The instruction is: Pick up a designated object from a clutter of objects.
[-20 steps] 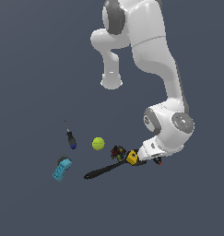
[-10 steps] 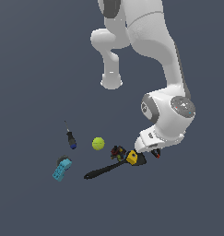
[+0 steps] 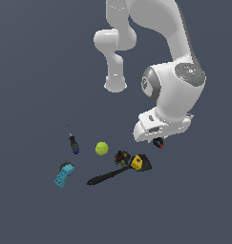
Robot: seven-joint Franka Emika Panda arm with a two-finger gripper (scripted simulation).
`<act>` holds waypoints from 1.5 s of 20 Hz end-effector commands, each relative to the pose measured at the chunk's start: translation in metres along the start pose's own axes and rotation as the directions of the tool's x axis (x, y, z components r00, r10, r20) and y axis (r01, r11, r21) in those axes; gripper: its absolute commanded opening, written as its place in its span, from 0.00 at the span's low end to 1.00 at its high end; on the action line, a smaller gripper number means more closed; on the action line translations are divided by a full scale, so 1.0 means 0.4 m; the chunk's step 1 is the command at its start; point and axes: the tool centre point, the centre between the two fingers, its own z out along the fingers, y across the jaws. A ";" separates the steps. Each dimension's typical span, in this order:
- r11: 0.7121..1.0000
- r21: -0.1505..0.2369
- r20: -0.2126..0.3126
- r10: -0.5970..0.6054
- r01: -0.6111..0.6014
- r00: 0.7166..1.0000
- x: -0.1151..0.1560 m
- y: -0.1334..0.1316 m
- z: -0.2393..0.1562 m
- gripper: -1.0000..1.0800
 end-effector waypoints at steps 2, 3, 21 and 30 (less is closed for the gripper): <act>1.000 0.000 0.000 0.000 0.000 1.000 -0.030 0.026 -0.089 0.00; 1.000 0.001 0.000 0.000 0.000 1.000 -0.039 0.034 -0.116 0.00; 1.000 0.003 0.000 -0.001 0.001 1.000 -0.174 0.166 -0.562 0.00; 1.000 0.002 0.001 0.000 0.000 1.000 -0.196 0.195 -0.652 0.00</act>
